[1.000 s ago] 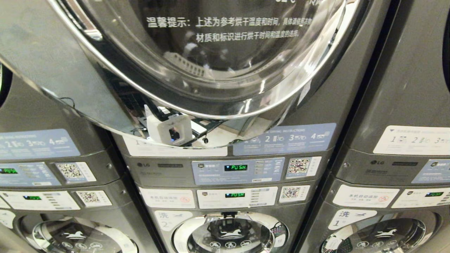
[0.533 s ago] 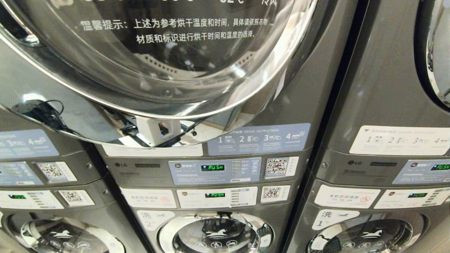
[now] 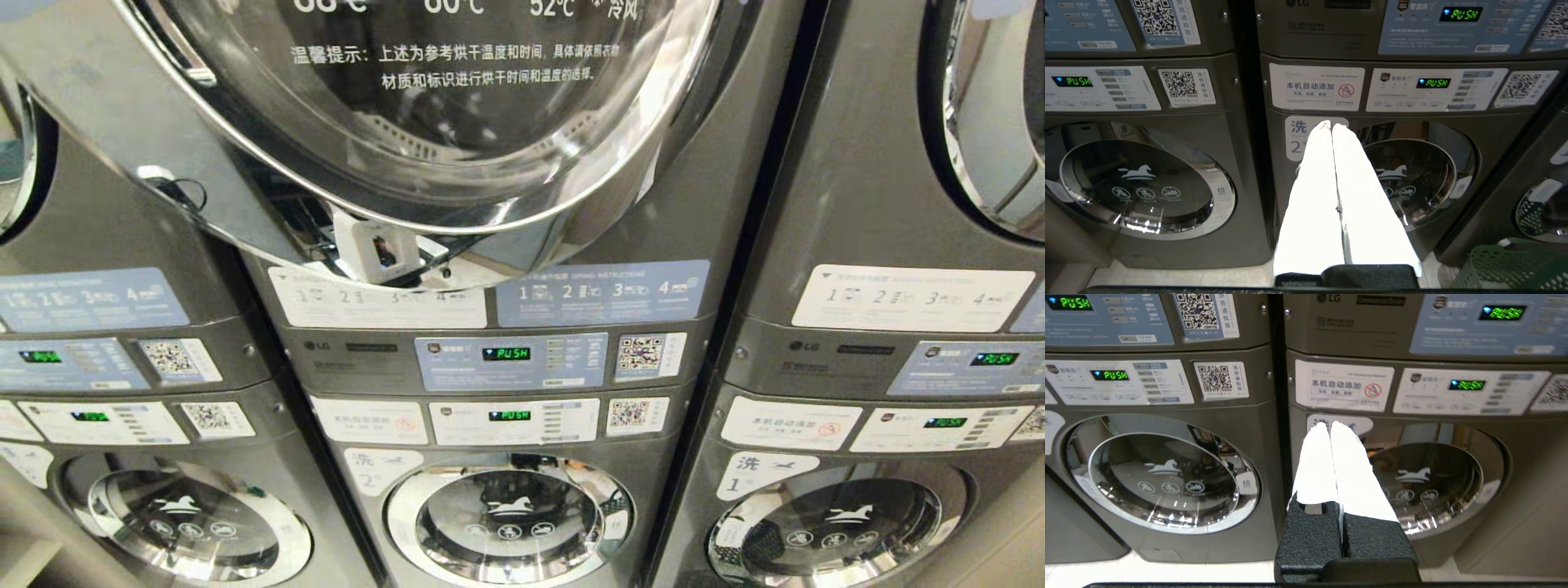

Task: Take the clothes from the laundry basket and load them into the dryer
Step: Open the dryer

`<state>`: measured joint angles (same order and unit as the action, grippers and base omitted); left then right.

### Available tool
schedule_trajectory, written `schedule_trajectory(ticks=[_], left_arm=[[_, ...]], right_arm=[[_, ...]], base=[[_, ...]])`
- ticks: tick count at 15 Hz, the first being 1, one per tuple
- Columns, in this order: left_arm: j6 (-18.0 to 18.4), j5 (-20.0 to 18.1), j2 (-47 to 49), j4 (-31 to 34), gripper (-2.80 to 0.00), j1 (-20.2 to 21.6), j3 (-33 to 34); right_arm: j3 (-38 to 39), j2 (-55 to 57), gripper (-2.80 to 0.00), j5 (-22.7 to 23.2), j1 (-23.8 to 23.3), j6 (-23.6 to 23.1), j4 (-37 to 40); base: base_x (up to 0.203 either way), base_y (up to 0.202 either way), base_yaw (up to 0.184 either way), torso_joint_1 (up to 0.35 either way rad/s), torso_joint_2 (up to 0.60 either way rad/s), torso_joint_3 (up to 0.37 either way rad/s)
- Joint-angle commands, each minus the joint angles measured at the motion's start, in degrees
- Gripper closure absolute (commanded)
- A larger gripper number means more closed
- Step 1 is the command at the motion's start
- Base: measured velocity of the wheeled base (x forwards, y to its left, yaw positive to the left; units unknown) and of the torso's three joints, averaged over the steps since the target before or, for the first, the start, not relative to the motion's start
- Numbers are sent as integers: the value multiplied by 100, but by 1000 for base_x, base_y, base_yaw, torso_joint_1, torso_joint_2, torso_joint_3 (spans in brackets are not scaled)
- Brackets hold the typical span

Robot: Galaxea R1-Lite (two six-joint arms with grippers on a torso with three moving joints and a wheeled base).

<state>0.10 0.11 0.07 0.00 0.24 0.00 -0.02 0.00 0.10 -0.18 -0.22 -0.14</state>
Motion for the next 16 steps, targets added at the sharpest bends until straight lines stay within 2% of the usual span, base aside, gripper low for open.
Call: schedule_trajectory(ticks=[1, 8, 12, 14, 16], left_arm=[[-1, 4, 1, 0, 0, 2, 2], [-1, -2, 1, 0, 0, 2, 9], [21, -2, 1, 25, 0, 2, -5], [169, -66, 16, 18, 0, -6, -101], [57, -183, 372, 61, 0, -16, -794]], right_arm=[[-6, 9, 0, -1, 1, -14, 5], [-6, 9, 0, -1, 1, -22, 5], [-6, 9, 0, -1, 1, -31, 14], [-6, 9, 0, -1, 1, 13, 5], [-6, 9, 0, -1, 1, 4, 5]], base=[[-186, 0, 3, 3, 2, 2], [-183, 0, 0, 0, 2, 4], [0, 0, 0, 0, 0, 0], [0, 0, 0, 0, 0, 0], [0, 0, 0, 0, 0, 0]])
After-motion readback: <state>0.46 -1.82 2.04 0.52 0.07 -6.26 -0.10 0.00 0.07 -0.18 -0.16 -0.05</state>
